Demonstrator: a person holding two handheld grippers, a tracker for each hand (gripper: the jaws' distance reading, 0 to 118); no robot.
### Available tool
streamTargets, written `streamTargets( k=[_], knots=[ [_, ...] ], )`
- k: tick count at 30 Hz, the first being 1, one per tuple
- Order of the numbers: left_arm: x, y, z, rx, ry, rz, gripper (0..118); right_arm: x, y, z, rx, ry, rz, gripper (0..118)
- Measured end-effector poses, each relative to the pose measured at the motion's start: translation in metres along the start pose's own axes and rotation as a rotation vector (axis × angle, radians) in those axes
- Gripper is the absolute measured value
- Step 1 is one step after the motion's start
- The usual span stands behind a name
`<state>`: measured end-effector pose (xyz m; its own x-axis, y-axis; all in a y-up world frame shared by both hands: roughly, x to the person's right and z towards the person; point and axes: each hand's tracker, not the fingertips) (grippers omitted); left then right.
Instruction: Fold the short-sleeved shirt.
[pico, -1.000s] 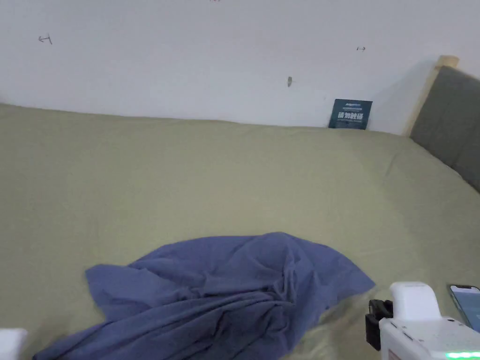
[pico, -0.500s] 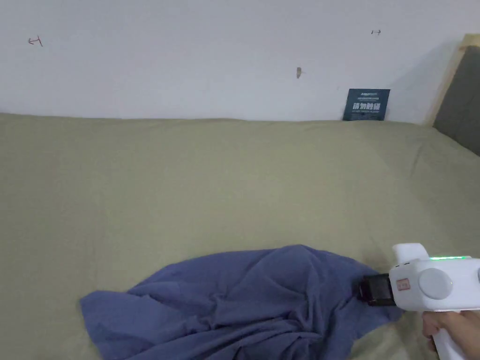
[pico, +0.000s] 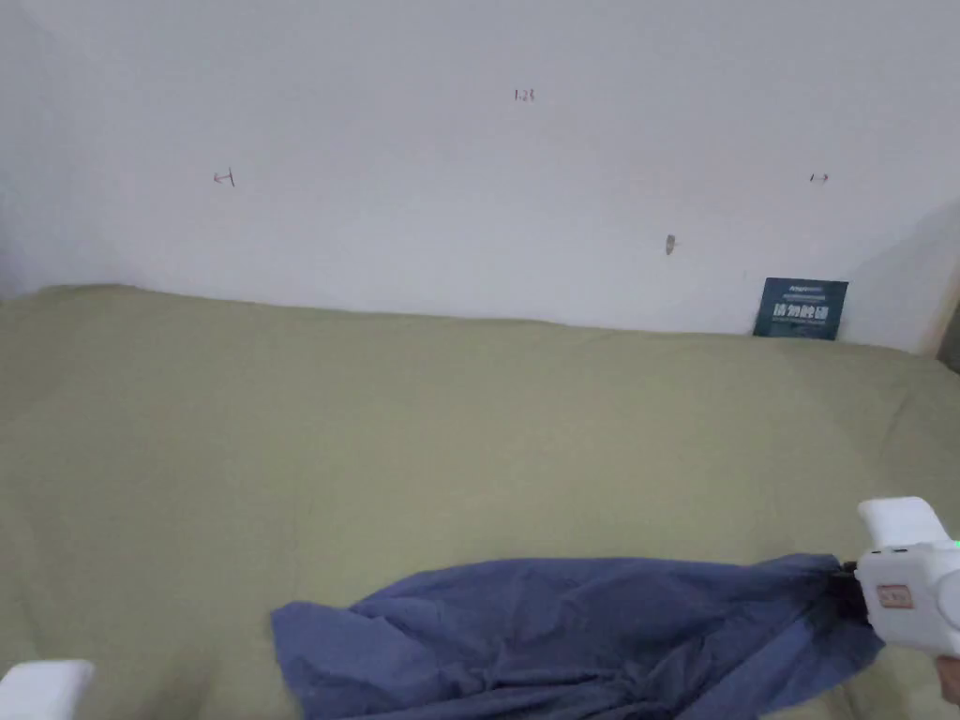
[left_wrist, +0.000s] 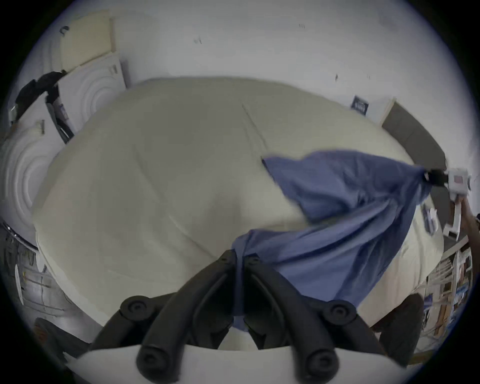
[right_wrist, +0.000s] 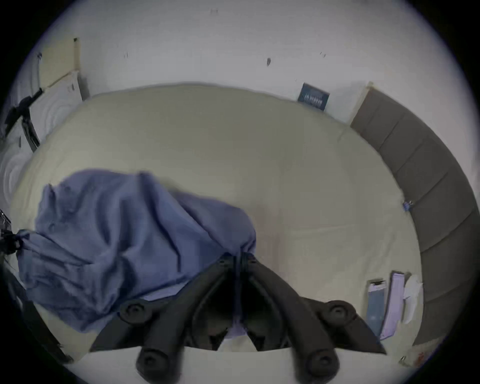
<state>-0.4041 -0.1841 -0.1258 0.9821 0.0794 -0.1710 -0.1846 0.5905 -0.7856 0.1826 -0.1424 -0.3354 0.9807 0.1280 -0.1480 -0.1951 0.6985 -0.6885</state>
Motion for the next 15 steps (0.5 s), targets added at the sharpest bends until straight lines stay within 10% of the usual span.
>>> streamTargets(
  k=[15],
  knots=[
    [-0.008,0.140,0.194,0.401,0.148,0.006,5,0.033,0.066,0.236,0.380,-0.052,-0.098,3]
  ],
)
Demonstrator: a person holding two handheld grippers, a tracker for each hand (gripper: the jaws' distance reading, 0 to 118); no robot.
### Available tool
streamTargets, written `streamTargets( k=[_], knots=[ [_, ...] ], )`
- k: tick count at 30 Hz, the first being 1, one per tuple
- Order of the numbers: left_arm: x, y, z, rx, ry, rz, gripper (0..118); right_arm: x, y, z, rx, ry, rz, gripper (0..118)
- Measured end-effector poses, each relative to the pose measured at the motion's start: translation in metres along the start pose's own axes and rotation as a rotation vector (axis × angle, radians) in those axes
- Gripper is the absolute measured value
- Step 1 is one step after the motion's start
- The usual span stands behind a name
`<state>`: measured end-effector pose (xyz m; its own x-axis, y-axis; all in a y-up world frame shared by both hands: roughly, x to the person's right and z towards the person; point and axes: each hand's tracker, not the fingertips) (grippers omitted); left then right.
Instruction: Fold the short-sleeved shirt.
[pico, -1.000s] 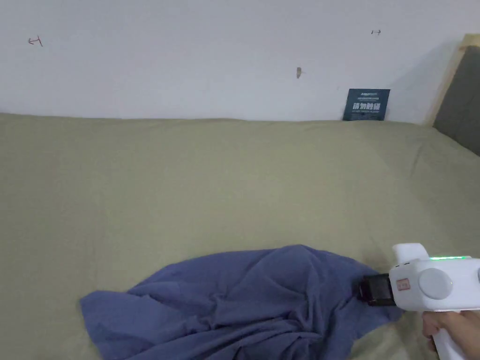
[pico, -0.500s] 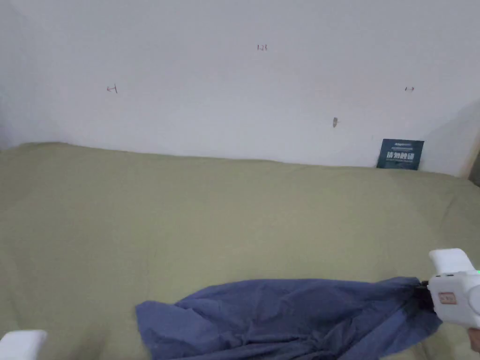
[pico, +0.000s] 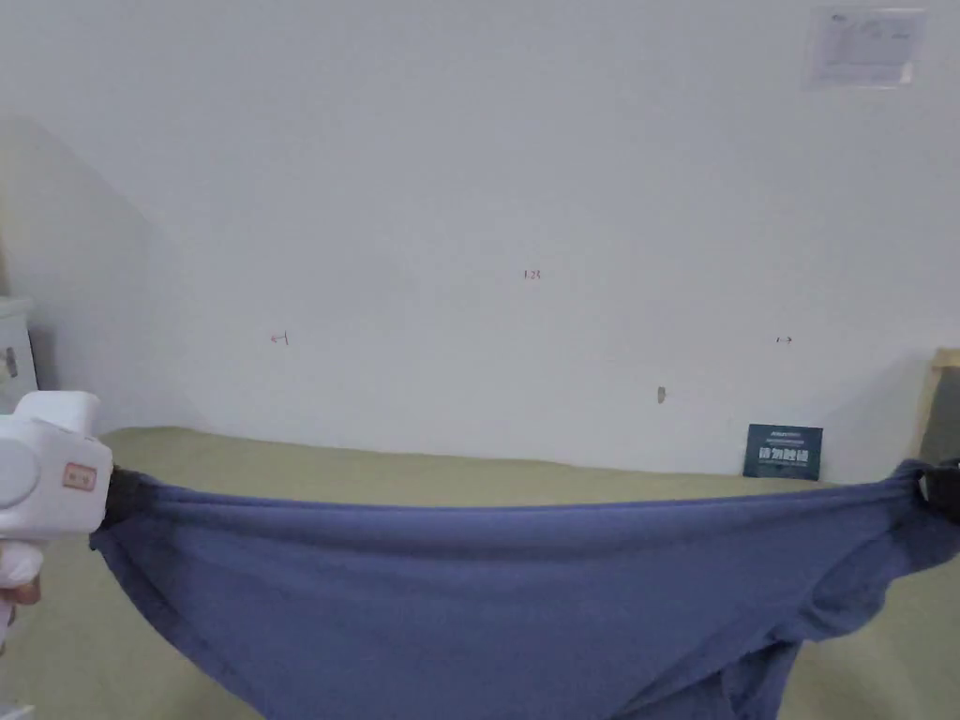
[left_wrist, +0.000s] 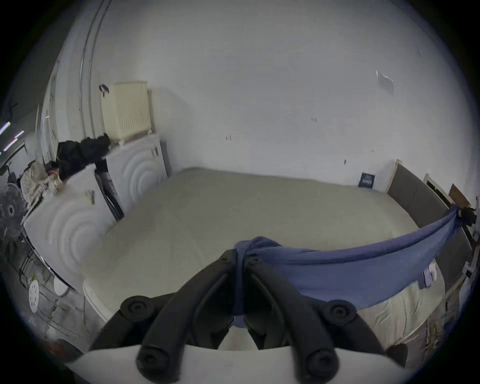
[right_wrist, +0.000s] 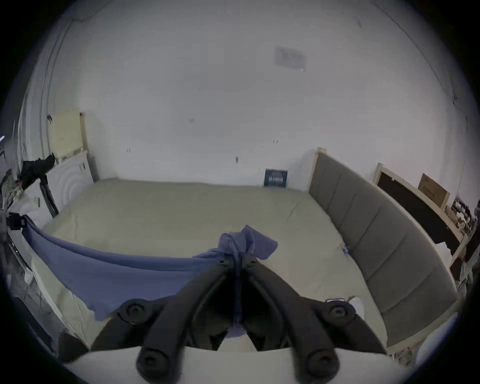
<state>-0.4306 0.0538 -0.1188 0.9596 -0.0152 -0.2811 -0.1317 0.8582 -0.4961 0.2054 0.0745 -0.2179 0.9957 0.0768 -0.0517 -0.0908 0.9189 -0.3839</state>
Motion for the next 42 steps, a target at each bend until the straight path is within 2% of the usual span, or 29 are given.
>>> streamTargets(
  k=[6,10,16,20,27,31,33,37,40,41,42],
  knots=[
    [0.014,0.046,-0.003,0.047,0.031,0.003,5,-0.004,0.042,0.012,0.065,-0.059,0.008,3],
    [0.027,0.076,-0.015,0.071,0.064,-0.017,5,-0.001,0.067,0.001,0.091,-0.078,-0.020,3],
    [0.046,0.130,-0.042,0.114,0.110,-0.010,5,-0.002,0.112,-0.031,0.139,-0.123,-0.044,3],
    [0.061,0.158,-0.063,0.138,0.136,-0.027,5,-0.002,0.138,-0.059,0.150,-0.154,-0.024,3],
    [0.083,0.181,-0.112,0.149,0.166,-0.024,5,-0.006,0.160,-0.118,0.148,-0.189,-0.055,3],
    [0.090,0.170,-0.150,0.132,0.176,-0.041,5,-0.015,0.138,-0.157,0.095,-0.203,-0.020,3],
    [0.092,0.153,-0.172,0.090,0.172,-0.058,5,-0.017,0.113,-0.176,0.047,-0.199,-0.030,3],
    [0.091,0.093,-0.206,0.020,0.134,-0.063,5,-0.020,0.035,-0.200,-0.065,-0.180,0.017,3],
    [0.090,0.040,-0.213,-0.034,0.105,-0.111,5,-0.018,-0.032,-0.195,-0.144,-0.151,-0.009,3],
    [0.088,0.019,-0.210,-0.042,0.075,-0.097,5,-0.015,-0.055,-0.191,-0.171,-0.149,-0.043,3],
    [0.085,0.000,-0.205,-0.077,0.060,-0.098,5,-0.014,-0.077,-0.185,-0.216,-0.134,-0.037,3]
  ],
)
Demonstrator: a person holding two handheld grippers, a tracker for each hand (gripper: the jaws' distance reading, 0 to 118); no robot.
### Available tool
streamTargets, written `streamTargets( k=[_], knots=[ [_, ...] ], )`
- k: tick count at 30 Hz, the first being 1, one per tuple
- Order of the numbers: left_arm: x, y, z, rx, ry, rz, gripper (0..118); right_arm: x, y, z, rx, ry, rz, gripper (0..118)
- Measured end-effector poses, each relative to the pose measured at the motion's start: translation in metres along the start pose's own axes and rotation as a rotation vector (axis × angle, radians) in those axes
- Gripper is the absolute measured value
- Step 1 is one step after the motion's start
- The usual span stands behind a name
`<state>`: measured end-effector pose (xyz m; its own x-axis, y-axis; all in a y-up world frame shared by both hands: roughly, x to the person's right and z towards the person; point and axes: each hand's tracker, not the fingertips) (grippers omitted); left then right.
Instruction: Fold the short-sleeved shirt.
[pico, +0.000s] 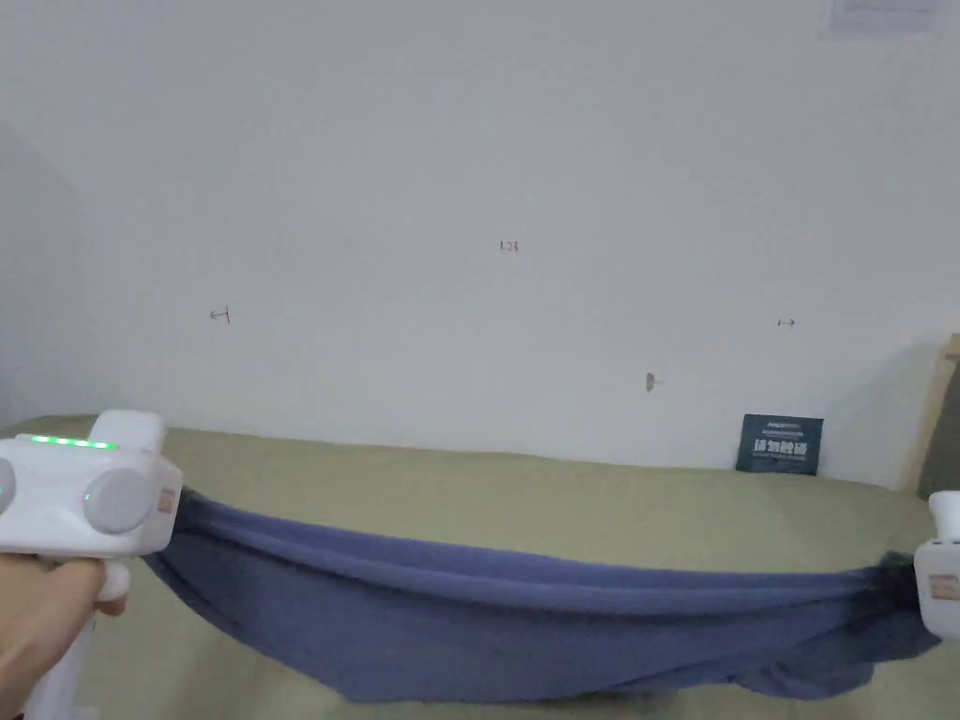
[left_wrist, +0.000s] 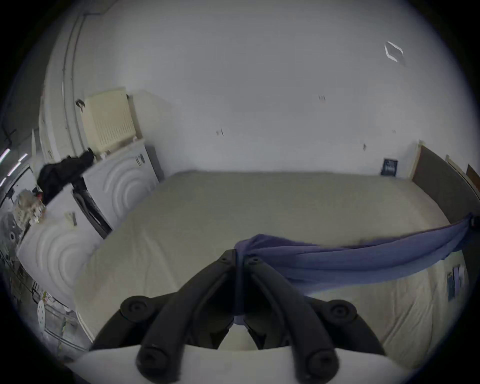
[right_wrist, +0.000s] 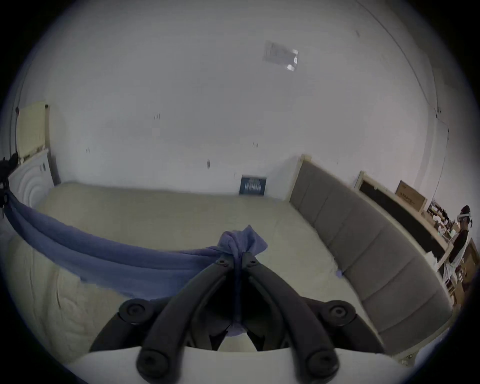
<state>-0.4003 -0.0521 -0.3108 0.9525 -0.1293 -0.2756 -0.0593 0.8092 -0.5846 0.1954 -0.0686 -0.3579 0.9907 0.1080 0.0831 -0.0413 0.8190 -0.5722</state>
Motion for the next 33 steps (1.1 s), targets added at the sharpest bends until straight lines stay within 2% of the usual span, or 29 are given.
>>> streamTargets(
  k=[5,9,11,13,16,21,22,23,24,25,26,30,31,32,33],
  knots=[
    [-0.018,-0.112,0.013,-0.132,-0.057,0.005,5,0.026,-0.122,0.034,-0.091,0.052,-0.037,3],
    [-0.037,-0.191,0.046,-0.216,-0.086,0.002,5,0.045,-0.205,0.084,-0.138,0.083,-0.071,3],
    [-0.048,-0.221,0.064,-0.245,-0.089,-0.029,5,0.053,-0.237,0.106,-0.161,0.083,-0.048,3],
    [-0.054,-0.241,0.085,-0.273,-0.104,-0.003,5,0.058,-0.259,0.126,-0.167,0.091,-0.051,3],
    [-0.058,-0.263,0.097,-0.289,-0.117,0.013,5,0.065,-0.277,0.132,-0.167,0.080,-0.115,3],
    [-0.055,-0.284,0.090,-0.311,-0.146,0.043,5,0.058,-0.284,0.130,-0.172,0.082,-0.115,4],
    [-0.057,-0.285,0.090,-0.292,-0.155,0.057,10,0.057,-0.283,0.133,-0.161,0.085,-0.124,18],
    [-0.059,-0.286,0.091,-0.272,-0.176,0.071,24,0.056,-0.282,0.135,-0.145,0.090,-0.142,49],
    [-0.061,-0.287,0.095,-0.244,-0.182,0.105,58,0.054,-0.278,0.135,-0.151,0.093,-0.150,92],
    [-0.062,-0.285,0.099,-0.245,-0.168,0.114,107,0.049,-0.275,0.138,-0.160,0.096,-0.153,116],
    [-0.062,-0.284,0.103,-0.236,-0.154,0.134,118,0.045,-0.272,0.147,-0.091,0.084,-0.185,109],
    [-0.067,-0.280,0.134,-0.166,-0.136,0.149,117,0.016,-0.259,0.169,-0.066,0.125,-0.098,110],
    [-0.068,-0.282,0.142,-0.154,-0.132,0.147,112,0.004,-0.257,0.177,-0.057,0.140,-0.067,97],
    [-0.067,-0.283,0.150,-0.140,-0.142,0.138,98,-0.007,-0.258,0.186,-0.025,0.160,-0.043,66],
    [-0.067,-0.286,0.154,-0.135,-0.143,0.127,63,-0.015,-0.260,0.187,0.000,0.176,-0.028,16]
  ],
)
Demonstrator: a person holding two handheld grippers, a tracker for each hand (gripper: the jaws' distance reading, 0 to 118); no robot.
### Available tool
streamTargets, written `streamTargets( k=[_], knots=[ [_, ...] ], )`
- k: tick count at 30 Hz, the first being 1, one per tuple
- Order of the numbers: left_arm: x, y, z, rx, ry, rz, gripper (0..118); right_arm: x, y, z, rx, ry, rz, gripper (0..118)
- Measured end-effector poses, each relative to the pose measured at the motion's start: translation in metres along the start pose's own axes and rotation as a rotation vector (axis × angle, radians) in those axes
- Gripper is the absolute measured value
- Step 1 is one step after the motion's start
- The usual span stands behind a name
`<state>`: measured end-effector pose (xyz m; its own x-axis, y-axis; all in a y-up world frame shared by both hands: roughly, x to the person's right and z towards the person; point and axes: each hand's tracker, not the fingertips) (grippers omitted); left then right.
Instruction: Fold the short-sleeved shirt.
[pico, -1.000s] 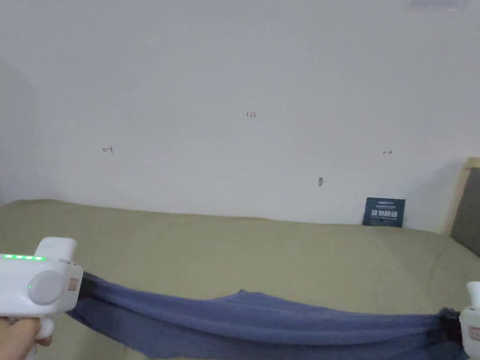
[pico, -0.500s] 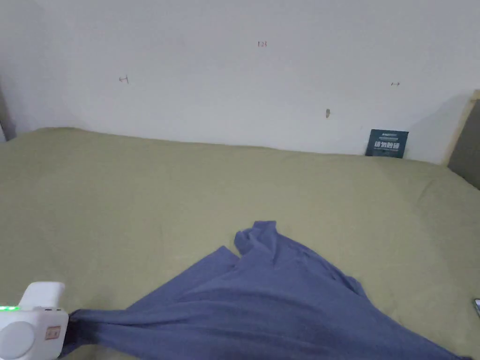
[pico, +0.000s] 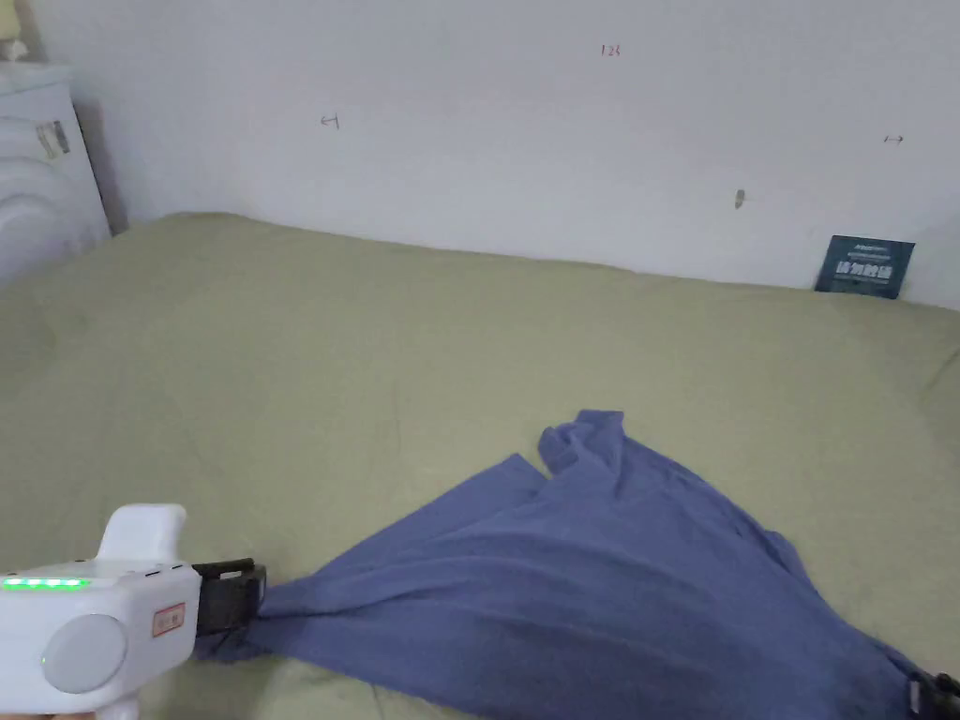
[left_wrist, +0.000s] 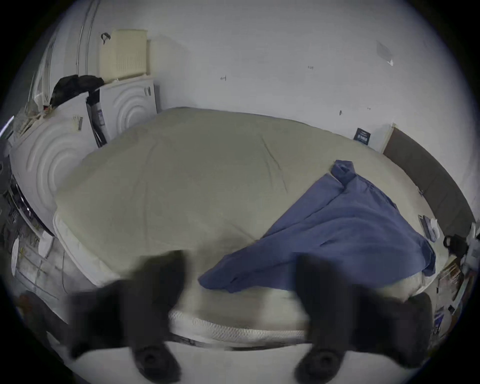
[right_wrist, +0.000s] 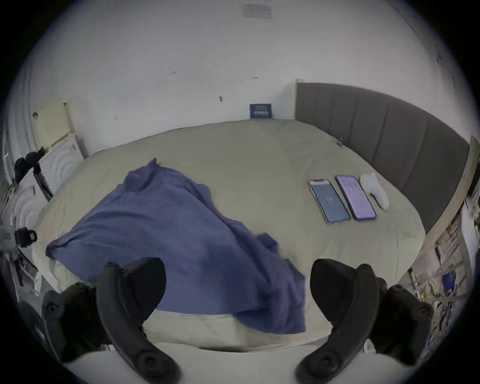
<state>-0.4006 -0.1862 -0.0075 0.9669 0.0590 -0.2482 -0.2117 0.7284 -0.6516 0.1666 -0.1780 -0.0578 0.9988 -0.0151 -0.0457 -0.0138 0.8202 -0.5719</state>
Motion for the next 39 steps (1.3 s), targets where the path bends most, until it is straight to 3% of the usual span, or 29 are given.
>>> streamTargets(
  k=[1,2,3,7,13,14,15,16,17,22,23,24,26,33,39],
  knots=[
    [0.003,-0.004,0.004,0.014,0.027,-0.035,0,-0.011,-0.003,0.001,0.009,-0.014,0.014,0],
    [0.005,-0.009,0.001,0.021,0.053,-0.038,0,-0.022,-0.002,0.006,0.037,-0.020,0.015,0],
    [0.003,-0.011,0.005,0.029,0.074,-0.055,0,-0.029,0.000,0.008,0.037,0.033,0.025,0],
    [-0.015,-0.015,-0.002,-0.039,0.015,-0.015,0,-0.062,-0.008,0.015,0.051,0.048,0.030,0],
    [-0.026,-0.008,-0.031,-0.118,-0.031,-0.026,0,-0.076,-0.021,0.001,0.021,0.074,0.027,0],
    [-0.026,-0.005,-0.036,-0.133,-0.038,-0.034,7,-0.076,-0.022,-0.002,0.010,0.077,0.027,0],
    [-0.023,-0.001,-0.039,-0.142,-0.031,-0.037,35,-0.076,-0.023,-0.003,0.001,0.079,0.028,0],
    [-0.020,0.000,-0.050,-0.171,-0.009,-0.052,91,-0.078,-0.026,-0.008,-0.009,0.076,0.031,0],
    [-0.019,0.000,-0.061,-0.187,0.017,-0.068,118,-0.078,-0.027,-0.010,-0.019,0.078,0.033,0],
    [-0.018,0.007,-0.096,-0.224,-0.007,-0.090,118,-0.078,-0.029,-0.024,-0.073,0.073,0.050,0],
    [-0.013,0.007,-0.098,-0.229,0.006,-0.097,115,-0.077,-0.028,-0.029,-0.084,0.067,0.053,0],
    [-0.012,0.007,-0.098,-0.234,0.001,-0.096,103,-0.077,-0.026,-0.035,-0.095,0.065,0.057,0],
    [-0.011,0.006,-0.097,-0.229,-0.057,-0.075,0,-0.074,-0.020,-0.049,-0.112,0.064,0.067,0],
    [-0.005,0.007,-0.099,-0.258,-0.062,-0.075,1,-0.074,0.032,-0.133,-0.155,0.082,0.118,0],
    [0.000,0.006,-0.093,-0.269,-0.064,-0.086,1,-0.074,0.115,-0.248,-0.195,0.091,0.165,0]
  ],
)
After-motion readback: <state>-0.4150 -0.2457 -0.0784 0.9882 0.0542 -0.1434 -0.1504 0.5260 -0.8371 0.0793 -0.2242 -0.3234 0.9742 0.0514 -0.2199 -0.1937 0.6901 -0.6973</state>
